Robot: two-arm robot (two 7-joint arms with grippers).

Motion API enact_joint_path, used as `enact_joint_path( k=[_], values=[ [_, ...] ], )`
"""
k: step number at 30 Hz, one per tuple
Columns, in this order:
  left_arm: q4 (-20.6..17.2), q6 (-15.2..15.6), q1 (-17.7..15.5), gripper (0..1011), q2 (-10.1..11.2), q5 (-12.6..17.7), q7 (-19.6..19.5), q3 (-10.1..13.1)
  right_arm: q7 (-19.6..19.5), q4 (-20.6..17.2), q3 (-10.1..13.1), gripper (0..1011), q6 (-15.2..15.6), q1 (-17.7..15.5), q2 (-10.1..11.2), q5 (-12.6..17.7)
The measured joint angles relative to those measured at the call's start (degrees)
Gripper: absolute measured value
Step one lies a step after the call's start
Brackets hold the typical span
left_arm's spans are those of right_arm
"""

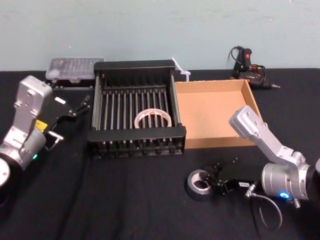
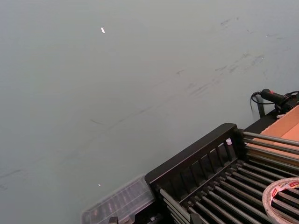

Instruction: Pick up the white tape and place it into the black box , Pick up the silver tape and place it into the brown box.

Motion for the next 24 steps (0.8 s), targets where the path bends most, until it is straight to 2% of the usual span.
enact_joint_path(
  k=[7, 13, 15, 21, 24],
  values=[
    [0.0, 0.0, 0.0, 1001, 0.0, 0.0, 0.0, 0.0, -0.5, -0.6, 1.5, 159, -0.4, -0.6, -0.1, 1.2],
    [0.0, 0.0, 0.0, 1001, 0.0, 0.0, 0.0, 0.0, -3.8, -1.6, 4.7, 159, -0.2, -1.2, -0.9, 2.9],
    [0.0, 0.0, 0.0, 1001, 0.0, 0.0, 0.0, 0.0, -4.2, -1.6, 5.1, 159, -0.2, -1.2, -1.0, 3.0],
    [0.0, 0.0, 0.0, 1002, 0.0, 0.0, 0.0, 0.0, -8.1, -1.0, 8.0, 159, -0.9, -0.4, -2.9, 3.1],
    [0.0, 0.0, 0.0, 1001, 0.0, 0.0, 0.0, 0.0, -9.3, -0.3, 8.7, 160, -1.2, 0.1, -3.7, 2.9]
  ],
)
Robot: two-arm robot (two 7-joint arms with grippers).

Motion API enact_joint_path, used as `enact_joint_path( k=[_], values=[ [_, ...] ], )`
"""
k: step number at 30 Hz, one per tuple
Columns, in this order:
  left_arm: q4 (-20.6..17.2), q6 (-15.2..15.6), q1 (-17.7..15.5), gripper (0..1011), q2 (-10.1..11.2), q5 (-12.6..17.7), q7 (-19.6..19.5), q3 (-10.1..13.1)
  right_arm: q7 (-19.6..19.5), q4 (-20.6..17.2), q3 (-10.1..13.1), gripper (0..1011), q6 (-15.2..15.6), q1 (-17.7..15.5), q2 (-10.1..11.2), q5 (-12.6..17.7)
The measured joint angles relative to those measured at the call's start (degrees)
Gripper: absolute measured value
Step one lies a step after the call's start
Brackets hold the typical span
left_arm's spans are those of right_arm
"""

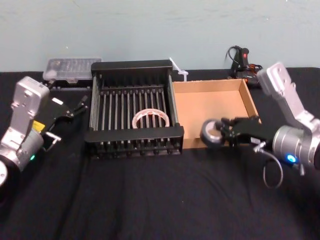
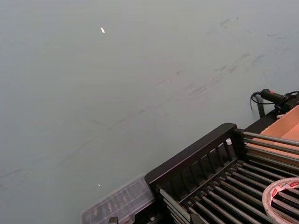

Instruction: Pick up the white tape and place it into the black box , Pick up the silver tape and place it into the brown box.

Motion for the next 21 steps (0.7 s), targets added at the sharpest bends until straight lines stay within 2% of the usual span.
enact_joint_path(
  k=[6, 21],
  values=[
    [0.0, 0.0, 0.0, 1001, 0.0, 0.0, 0.0, 0.0, -2.5, 2.3, 1.1, 159, -0.1, 2.2, -2.3, -2.0],
    [0.0, 0.0, 0.0, 1001, 0.0, 0.0, 0.0, 0.0, -6.0, 8.5, 1.8, 159, 1.1, 6.2, -6.8, -6.1]
  ],
)
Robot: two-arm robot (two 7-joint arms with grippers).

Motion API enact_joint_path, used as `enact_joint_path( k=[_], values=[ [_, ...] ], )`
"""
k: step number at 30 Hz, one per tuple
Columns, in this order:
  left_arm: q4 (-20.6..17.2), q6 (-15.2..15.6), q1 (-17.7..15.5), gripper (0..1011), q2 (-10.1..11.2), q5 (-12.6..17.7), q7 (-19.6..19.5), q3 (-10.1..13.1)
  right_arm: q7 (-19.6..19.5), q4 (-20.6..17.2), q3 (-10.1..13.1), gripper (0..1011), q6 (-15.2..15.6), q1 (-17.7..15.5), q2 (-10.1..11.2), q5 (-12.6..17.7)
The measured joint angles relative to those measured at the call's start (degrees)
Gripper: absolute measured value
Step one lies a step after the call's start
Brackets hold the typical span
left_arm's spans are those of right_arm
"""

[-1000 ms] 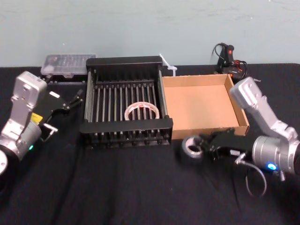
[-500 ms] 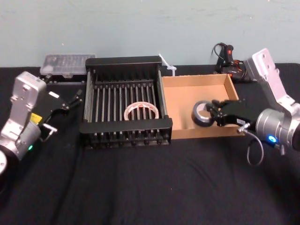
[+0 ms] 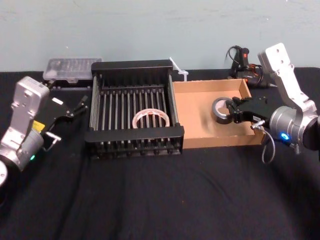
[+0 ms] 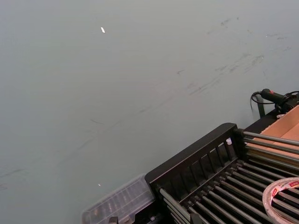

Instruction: Pick up the white tape and place it into the black box , Pick up the silver tape and place it into the brown box.

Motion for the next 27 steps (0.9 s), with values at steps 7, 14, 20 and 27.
enact_joint_path(
  k=[7, 14, 20, 27],
  values=[
    [0.0, 0.0, 0.0, 1001, 0.0, 0.0, 0.0, 0.0, -0.9, 2.7, 0.6, 159, 0.1, 1.1, -1.8, -1.2],
    [0.0, 0.0, 0.0, 1001, 0.0, 0.0, 0.0, 0.0, -1.1, 3.6, 1.3, 159, -0.1, 1.3, -2.5, -1.5],
    [0.0, 0.0, 0.0, 1001, 0.0, 0.0, 0.0, 0.0, -1.1, 3.5, 1.1, 159, -0.1, 1.3, -2.4, -1.5],
    [0.0, 0.0, 0.0, 1001, 0.0, 0.0, 0.0, 0.0, -1.1, 3.4, 1.0, 237, -0.1, 1.3, -2.3, -1.5]
  ],
)
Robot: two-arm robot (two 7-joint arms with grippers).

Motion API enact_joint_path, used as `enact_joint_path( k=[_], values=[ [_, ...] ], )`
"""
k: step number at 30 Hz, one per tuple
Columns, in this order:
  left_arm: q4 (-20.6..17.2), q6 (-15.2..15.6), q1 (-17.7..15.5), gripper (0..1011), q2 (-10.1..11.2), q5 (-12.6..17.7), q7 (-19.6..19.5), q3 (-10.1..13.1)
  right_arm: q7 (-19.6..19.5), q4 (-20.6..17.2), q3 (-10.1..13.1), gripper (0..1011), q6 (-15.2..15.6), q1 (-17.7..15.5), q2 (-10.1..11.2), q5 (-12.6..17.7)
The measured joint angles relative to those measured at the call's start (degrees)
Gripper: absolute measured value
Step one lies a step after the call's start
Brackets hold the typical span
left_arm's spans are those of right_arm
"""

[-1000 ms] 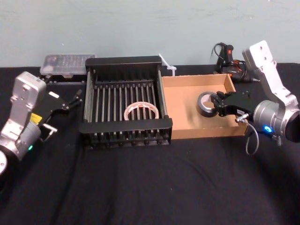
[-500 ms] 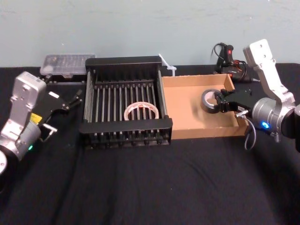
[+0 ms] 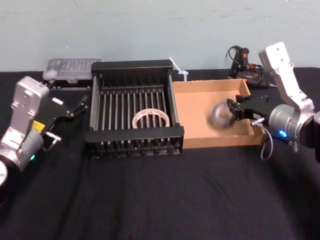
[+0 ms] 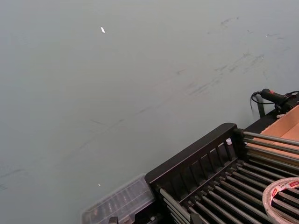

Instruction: Pick up the white tape and place it into the black box , Pick up the silver tape and place it into the brown box.

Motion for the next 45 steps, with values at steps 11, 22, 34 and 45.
enact_joint_path(
  k=[11, 22, 34, 45],
  values=[
    [0.0, 0.0, 0.0, 1002, 0.0, 0.0, 0.0, 0.0, 0.0, -0.1, -0.1, 568, 0.0, 0.0, 0.1, 0.0],
    [0.0, 0.0, 0.0, 1001, 0.0, 0.0, 0.0, 0.0, 0.1, -0.1, -0.1, 917, 0.0, 0.0, 0.1, 0.0],
    [0.0, 0.0, 0.0, 1001, 0.0, 0.0, 0.0, 0.0, 0.1, -0.1, -0.1, 1002, 0.0, 0.0, 0.1, 0.0],
    [0.0, 0.0, 0.0, 1001, 0.0, 0.0, 0.0, 0.0, -5.0, -1.9, 0.8, 1002, -6.4, -2.4, -0.6, -5.3]
  ],
)
